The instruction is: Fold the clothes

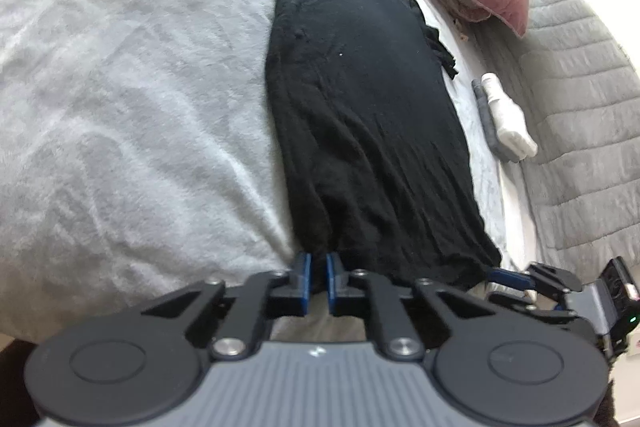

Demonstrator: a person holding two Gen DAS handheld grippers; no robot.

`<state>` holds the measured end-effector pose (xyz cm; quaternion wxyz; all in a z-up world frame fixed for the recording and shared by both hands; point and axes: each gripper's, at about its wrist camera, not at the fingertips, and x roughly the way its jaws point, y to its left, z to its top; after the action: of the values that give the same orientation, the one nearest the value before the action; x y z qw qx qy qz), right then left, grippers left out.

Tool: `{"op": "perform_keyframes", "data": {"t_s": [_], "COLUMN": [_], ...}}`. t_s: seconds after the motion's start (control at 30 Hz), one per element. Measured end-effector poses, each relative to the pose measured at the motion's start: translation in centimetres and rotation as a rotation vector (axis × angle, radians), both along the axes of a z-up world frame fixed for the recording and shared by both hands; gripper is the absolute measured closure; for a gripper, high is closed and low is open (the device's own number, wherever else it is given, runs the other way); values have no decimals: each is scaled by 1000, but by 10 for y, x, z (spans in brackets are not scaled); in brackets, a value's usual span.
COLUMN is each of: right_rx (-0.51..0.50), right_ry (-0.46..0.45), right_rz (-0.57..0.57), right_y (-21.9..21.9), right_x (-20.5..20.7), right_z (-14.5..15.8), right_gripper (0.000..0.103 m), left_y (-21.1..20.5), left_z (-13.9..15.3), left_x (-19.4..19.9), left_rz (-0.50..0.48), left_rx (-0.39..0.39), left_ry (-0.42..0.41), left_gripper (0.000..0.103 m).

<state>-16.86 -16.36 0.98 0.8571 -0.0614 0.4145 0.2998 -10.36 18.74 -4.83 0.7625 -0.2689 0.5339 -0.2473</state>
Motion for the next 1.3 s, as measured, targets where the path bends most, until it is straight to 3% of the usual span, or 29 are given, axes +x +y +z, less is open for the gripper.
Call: {"op": "perform_keyframes", "data": {"t_s": [0.17, 0.23, 0.3, 0.33, 0.57, 0.63, 0.83, 0.97, 1.07, 1.1, 1.13, 1.17, 1.27, 1.3], "right_rx": [-115, -153, -167, -163, -92, -100, -158, -132, -121, -120, -122, -123, -139, -145], "right_ry": [-63, -81, -91, -92, -86, -72, -19, -15, -43, -64, -95, -127, -197, -214], "right_rz": [76, 93, 94, 89, 108, 117, 135, 125, 98, 84, 60, 35, -41, -67], "right_y": [29, 37, 41, 42, 37, 38, 50, 47, 38, 34, 30, 25, 19, 18], "right_x": [4, 5, 6, 7, 0, 0, 4, 6, 6, 5, 6, 8, 20, 26], "right_z": [-17, -23, -27, -28, -11, -11, -33, -27, -11, -5, 0, 6, 7, 6], "right_gripper": [72, 80, 98, 100, 102, 102, 102, 92, 86, 77, 67, 52, 49, 49], "left_y": [13, 17, 24, 28, 54, 54, 32, 28, 25, 23, 20, 16, -5, -14], "left_z": [-3, 1, 4, 5, 13, 14, 7, 13, 23, 30, 37, 45, 63, 66], "left_x": [-7, -10, -13, -14, -22, -21, -16, -14, -8, -6, -5, -3, 8, 11], "left_rz": [19, 26, 41, 51, 110, 112, 54, 30, 5, -1, -2, -5, -23, -37], "left_rx": [-48, -65, -85, -95, -147, -115, 114, 137, 171, 196, 229, 266, 338, 343], "left_ry": [-22, -42, -55, -59, -106, -103, -78, -84, -82, -106, -142, -181, -304, -347], "left_gripper": [98, 98, 98, 99, 99, 99, 98, 94, 77, 67, 62, 61, 52, 45]}}
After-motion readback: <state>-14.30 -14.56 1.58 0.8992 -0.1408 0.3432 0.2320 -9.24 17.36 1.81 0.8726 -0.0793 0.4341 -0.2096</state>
